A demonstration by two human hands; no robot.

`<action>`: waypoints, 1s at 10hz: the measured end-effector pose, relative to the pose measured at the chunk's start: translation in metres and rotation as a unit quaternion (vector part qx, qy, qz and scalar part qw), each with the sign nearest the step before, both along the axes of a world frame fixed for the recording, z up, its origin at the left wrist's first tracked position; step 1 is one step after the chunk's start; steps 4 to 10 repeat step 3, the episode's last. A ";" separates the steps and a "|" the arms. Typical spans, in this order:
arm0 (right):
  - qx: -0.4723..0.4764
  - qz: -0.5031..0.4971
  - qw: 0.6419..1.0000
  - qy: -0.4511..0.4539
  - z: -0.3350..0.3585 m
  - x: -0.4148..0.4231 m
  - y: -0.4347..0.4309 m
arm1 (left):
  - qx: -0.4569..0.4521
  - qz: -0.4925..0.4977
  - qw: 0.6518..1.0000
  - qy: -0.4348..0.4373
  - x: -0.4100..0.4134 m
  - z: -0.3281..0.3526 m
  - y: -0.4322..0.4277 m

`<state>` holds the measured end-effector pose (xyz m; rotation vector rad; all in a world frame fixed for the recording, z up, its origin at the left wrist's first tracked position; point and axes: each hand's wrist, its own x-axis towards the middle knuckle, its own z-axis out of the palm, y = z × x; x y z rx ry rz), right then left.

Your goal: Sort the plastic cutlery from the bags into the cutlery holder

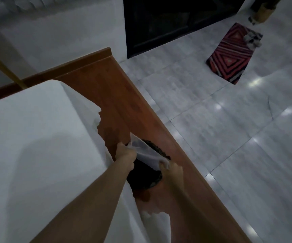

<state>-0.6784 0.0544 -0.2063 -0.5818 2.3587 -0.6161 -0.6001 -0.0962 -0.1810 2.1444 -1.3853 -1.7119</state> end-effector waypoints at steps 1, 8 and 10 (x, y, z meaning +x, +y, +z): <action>0.007 0.054 0.997 -0.050 -0.019 0.000 0.004 | 0.009 0.029 1.000 0.002 -0.008 -0.008 0.006; 0.003 0.052 0.997 -0.060 -0.016 -0.004 0.002 | 0.051 -0.077 0.994 -0.055 -0.009 -0.001 0.017; 0.003 0.052 0.997 -0.060 -0.016 -0.004 0.002 | 0.051 -0.077 0.994 -0.055 -0.009 -0.001 0.017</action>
